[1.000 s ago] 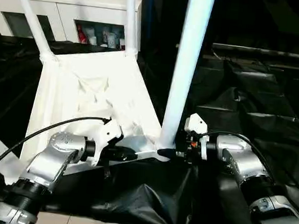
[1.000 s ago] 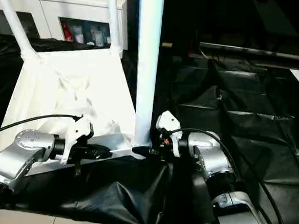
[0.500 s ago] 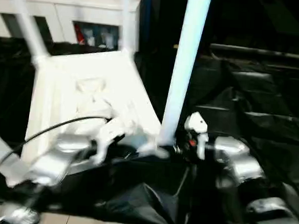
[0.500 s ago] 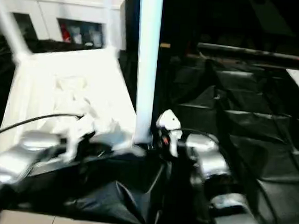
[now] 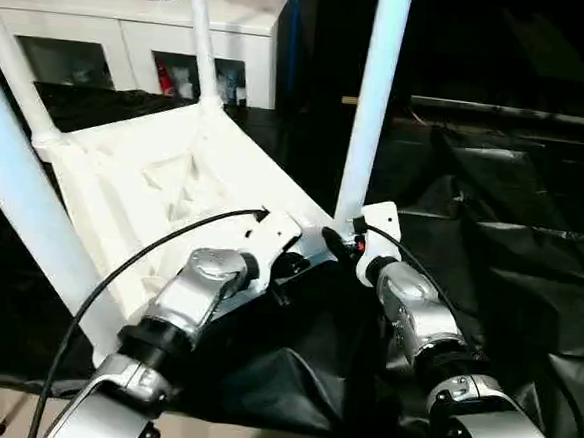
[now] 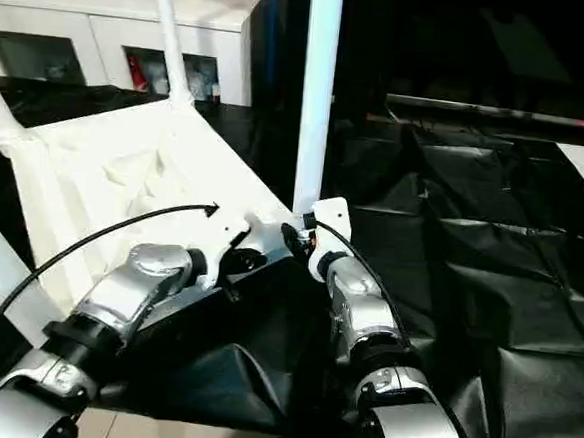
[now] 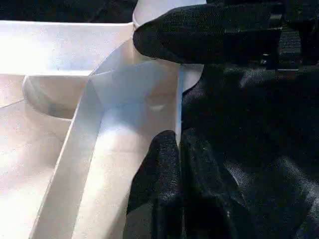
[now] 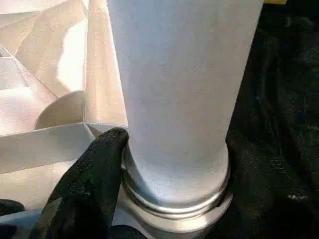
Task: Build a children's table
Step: Rotate leg to tighten
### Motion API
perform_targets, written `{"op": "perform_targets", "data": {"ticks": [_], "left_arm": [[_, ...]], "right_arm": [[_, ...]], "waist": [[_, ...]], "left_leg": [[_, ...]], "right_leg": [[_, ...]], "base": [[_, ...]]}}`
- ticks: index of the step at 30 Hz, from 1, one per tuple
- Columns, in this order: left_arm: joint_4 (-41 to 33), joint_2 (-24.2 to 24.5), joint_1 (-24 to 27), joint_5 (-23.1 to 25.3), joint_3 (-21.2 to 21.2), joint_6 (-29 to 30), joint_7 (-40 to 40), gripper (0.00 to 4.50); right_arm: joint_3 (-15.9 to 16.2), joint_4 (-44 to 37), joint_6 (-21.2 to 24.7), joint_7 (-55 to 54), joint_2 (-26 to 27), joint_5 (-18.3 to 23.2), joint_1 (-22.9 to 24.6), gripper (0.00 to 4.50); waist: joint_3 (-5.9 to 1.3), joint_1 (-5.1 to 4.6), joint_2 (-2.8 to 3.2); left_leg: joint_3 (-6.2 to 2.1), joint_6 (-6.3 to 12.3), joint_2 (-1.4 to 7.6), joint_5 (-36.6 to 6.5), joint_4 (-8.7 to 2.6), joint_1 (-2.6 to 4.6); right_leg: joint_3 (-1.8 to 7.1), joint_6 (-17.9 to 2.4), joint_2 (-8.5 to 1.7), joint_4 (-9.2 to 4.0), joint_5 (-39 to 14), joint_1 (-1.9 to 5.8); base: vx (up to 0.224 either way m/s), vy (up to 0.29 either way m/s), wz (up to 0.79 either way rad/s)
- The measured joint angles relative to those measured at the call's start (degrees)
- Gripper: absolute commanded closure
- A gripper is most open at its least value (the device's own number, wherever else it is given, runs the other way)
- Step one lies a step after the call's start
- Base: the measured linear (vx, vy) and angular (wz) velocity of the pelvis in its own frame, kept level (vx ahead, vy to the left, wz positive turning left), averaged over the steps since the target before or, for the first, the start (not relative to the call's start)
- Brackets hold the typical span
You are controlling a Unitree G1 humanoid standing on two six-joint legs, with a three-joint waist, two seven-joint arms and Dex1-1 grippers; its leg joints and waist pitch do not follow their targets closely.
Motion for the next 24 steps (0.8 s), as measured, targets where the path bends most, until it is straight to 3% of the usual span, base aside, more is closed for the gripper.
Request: {"op": "perform_targets", "data": {"ticks": [1,6,8,14,20,24], "left_arm": [[0.0,0.0,0.0,0.1,0.0,-0.1,0.0,4.50],[-1.3,2.1,1.1,-1.0,0.5,-1.1,-4.4,4.50],[-2.9,4.3,2.4,-1.8,0.6,-1.7,-7.8,4.50],[-9.0,10.9,6.7,-4.7,0.7,-2.3,-18.6,4.50],[-14.1,16.0,9.8,-7.2,0.1,-1.3,-27.4,4.50],[-16.6,17.2,11.3,-8.4,0.1,0.2,-29.9,4.50]], "right_arm": [[-0.1,0.0,0.0,0.0,0.0,0.2,0.0,1.21],[-1.1,-1.4,-1.0,11.0,-2.1,3.3,1.6,0.89],[0.9,-2.9,-1.0,19.4,-5.2,3.3,2.6,0.65],[6.5,-8.8,-1.0,38.4,-12.7,3.1,4.6,0.65],[10.1,-12.5,-0.9,49.5,-14.8,3.2,4.8,0.65],[10.5,-13.0,-0.5,52.2,-14.8,4.0,5.0,0.65]], "waist": [[0.00,0.06,0.00],[0.00,0.24,0.02],[-0.03,0.28,0.08],[-0.08,0.44,0.16],[-0.04,1.01,0.10],[-0.02,1.10,0.07]], "left_leg": [[0.00,0.00,0.00,0.0,-0.05,-0.01],[-0.01,0.00,0.01,0.0,-0.38,-0.02],[-0.01,0.01,0.05,0.0,-0.50,-0.06],[-0.01,0.05,0.23,0.0,-0.44,-0.55],[0.11,0.37,0.26,0.1,0.29,-1.03],[0.29,0.41,0.22,0.1,0.37,-1.07]], "right_leg": [[-0.01,0.0,0.00,0.00,0.0,-0.01],[-0.11,0.0,0.00,0.02,0.0,-0.11],[-0.16,-0.2,0.02,0.10,0.2,-0.15],[-0.29,-0.1,0.17,0.10,-0.1,-0.35],[-0.19,-0.1,0.07,0.09,-0.1,-0.77],[-0.09,-0.1,-0.03,0.08,-0.1,-0.81]], "base": [[0.000,0.000,0.00],[0.000,0.000,0.00],[0.000,0.000,0.00],[0.000,0.000,0.00],[0.000,0.000,0.00],[0.000,0.000,0.00]]}}
